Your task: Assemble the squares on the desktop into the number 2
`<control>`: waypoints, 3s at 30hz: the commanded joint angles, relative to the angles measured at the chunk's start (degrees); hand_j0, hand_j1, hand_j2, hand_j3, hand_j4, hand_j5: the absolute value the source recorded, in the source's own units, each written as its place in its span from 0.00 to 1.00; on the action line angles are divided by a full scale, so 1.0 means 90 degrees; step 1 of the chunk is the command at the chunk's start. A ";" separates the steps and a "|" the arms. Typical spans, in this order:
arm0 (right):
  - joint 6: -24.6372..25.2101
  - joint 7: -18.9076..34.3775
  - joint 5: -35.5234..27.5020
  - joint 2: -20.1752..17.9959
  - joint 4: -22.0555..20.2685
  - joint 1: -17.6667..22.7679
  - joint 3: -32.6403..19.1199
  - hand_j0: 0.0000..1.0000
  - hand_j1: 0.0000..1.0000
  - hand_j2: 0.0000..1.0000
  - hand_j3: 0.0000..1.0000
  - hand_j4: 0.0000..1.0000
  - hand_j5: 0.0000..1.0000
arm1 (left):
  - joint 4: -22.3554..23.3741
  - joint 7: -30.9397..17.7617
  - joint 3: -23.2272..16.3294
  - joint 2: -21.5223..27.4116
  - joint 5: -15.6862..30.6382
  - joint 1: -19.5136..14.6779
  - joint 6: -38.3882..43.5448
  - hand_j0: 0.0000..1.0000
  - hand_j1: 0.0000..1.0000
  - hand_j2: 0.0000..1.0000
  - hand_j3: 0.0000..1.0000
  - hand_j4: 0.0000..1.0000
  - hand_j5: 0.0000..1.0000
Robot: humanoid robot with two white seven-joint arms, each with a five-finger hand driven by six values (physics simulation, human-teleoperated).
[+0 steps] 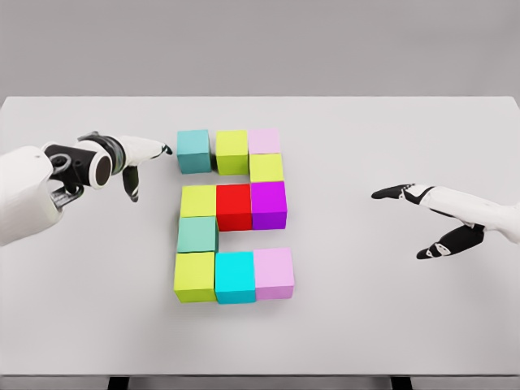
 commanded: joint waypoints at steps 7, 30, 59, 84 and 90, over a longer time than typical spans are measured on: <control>0.0016 -0.0002 -0.0052 -0.0023 0.0044 0.0000 -0.0008 1.00 1.00 1.00 1.00 1.00 1.00 | 0.0005 0.0002 -0.0068 -0.0038 -0.0042 0.0000 -0.0016 1.00 1.00 1.00 1.00 1.00 1.00; 0.0016 -0.0002 -0.0023 -0.0062 -0.0073 0.0313 -0.0477 1.00 1.00 1.00 1.00 1.00 1.00 | 0.0308 0.0002 -0.0088 -0.0214 -0.0081 -0.0088 -0.0016 1.00 1.00 1.00 1.00 1.00 1.00; 0.0016 -0.0002 -0.0013 -0.0062 -0.0249 0.0352 -0.0477 1.00 1.00 1.00 1.00 1.00 1.00 | 0.0435 0.0002 -0.0088 -0.0458 -0.0110 -0.0088 -0.0016 1.00 1.00 1.00 1.00 1.00 1.00; 0.0016 -0.0002 -0.0013 -0.0062 -0.0249 0.0352 -0.0487 1.00 1.00 1.00 1.00 1.00 1.00 | 0.0396 0.0002 -0.0088 -0.0487 -0.0110 -0.0088 -0.0016 1.00 1.00 1.00 1.00 1.00 1.00; 0.0016 -0.0002 -0.0013 -0.0062 -0.0249 0.0352 -0.0487 1.00 1.00 1.00 1.00 1.00 1.00 | 0.0396 0.0002 -0.0088 -0.0487 -0.0110 -0.0088 -0.0016 1.00 1.00 1.00 1.00 1.00 1.00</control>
